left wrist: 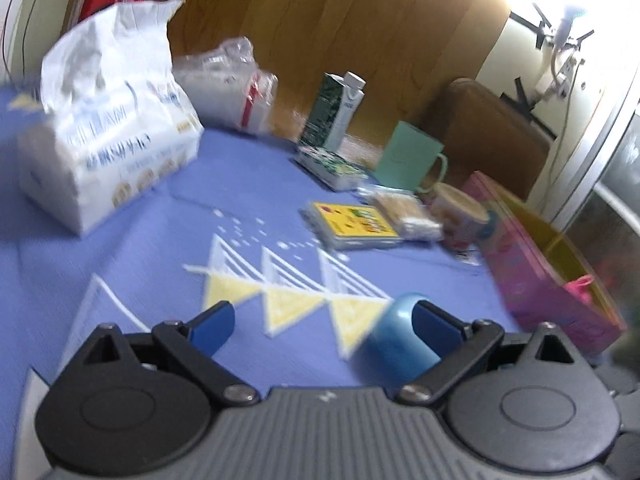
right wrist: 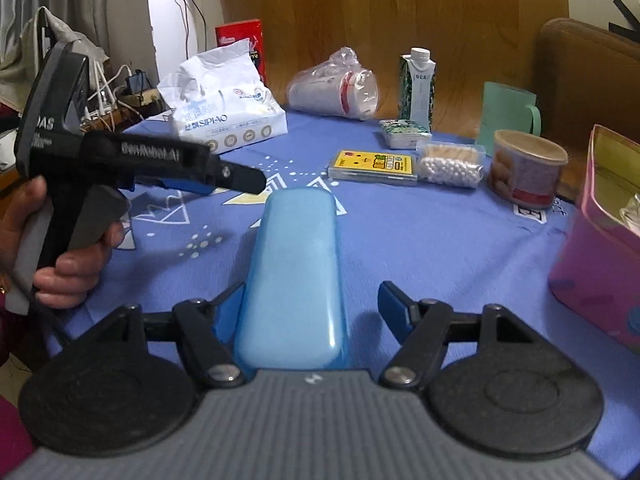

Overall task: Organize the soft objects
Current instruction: 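Reach the right tool to the light-blue pencil case, then grasp the light-blue pencil case with the left tool beside the right tool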

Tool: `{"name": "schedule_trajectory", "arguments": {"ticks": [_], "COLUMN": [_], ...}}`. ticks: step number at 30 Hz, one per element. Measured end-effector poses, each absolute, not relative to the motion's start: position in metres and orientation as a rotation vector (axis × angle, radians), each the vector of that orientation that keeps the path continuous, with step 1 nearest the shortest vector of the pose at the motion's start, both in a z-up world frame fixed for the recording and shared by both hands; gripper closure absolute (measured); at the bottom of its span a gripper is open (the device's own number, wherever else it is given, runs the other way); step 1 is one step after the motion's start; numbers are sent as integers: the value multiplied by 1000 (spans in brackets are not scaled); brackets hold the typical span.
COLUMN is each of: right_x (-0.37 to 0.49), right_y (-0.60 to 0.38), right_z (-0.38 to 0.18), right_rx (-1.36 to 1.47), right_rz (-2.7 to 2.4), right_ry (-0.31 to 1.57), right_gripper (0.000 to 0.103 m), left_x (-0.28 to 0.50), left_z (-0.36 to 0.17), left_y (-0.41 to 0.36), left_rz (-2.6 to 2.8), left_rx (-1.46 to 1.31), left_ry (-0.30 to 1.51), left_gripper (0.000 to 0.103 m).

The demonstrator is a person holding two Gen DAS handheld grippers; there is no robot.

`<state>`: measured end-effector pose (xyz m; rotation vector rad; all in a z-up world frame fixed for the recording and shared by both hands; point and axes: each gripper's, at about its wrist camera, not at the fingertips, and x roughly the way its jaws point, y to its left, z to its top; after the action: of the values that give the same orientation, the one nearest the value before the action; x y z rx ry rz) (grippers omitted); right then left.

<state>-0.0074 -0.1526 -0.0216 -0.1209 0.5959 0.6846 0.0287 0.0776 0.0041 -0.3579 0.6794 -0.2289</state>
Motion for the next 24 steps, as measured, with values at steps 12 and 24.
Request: {"name": "schedule_trajectory", "arguments": {"ticks": [12,24], "right_x": [-34,-42], "right_y": [-145,-169], "right_z": [-36,-32], "right_rx": [-233,-180], "right_rz": [739,655], "right_ry": [512,438], "right_gripper": [29,46], "left_x": [10,26], "left_z": [9,31], "left_y": [36,-39], "left_rz": [-356,-452], "left_rx": [-357,-185], "left_ry": [798,761], "left_gripper": [13,27]}}
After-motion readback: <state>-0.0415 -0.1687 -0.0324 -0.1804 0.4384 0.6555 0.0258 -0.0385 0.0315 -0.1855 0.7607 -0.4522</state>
